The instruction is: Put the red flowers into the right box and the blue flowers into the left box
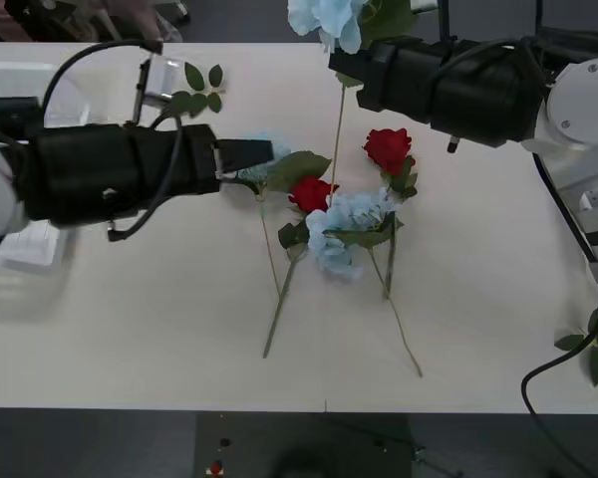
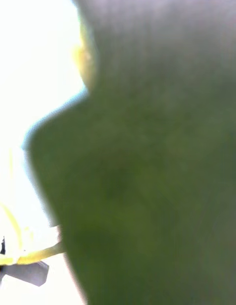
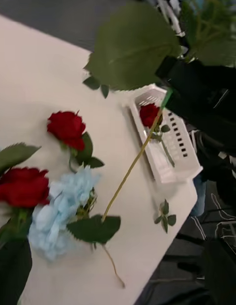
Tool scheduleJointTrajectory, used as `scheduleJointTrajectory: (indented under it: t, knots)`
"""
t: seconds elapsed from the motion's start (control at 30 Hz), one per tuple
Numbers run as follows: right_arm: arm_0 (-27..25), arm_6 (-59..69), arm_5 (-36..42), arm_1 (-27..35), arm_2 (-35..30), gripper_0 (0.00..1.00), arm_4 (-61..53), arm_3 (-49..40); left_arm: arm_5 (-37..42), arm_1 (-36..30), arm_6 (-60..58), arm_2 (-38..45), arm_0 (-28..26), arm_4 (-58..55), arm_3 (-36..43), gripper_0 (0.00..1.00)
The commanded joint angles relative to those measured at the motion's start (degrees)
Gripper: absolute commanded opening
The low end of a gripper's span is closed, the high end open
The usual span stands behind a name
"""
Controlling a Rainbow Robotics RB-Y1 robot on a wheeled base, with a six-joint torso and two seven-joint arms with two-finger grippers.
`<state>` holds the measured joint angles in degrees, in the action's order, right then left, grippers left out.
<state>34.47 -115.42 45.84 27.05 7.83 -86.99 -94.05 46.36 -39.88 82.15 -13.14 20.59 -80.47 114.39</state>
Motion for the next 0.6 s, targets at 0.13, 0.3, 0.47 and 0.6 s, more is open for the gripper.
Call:
scheduleJointTrajectory:
  t: [0.13, 0.3, 0.47, 0.6]
  knots:
    - [1.0, -2.5, -1.2, -2.9, 0.1, 0.00, -0.4, -1.1, -3.5, 10.1, 7.9, -2.2, 6.4, 5.1, -6.9, 1.00]
    - [1.0, -2.4, -2.0, -3.2, 0.1, 0.00, -0.9, -1.1, -3.5, 12.5, 9.9, -2.6, 9.2, 9.5, -12.0, 0.80]
    - [1.0, -2.4, -2.4, -3.2, 0.2, 0.00, -1.2, -1.1, -3.5, 11.8, 10.1, -2.8, 9.5, 11.6, -12.5, 0.11]
    - [1.0, -2.4, -2.6, -3.2, 0.2, 0.00, -1.9, -1.1, -3.5, 11.2, 10.1, -3.3, 9.8, 11.4, -12.6, 0.06]
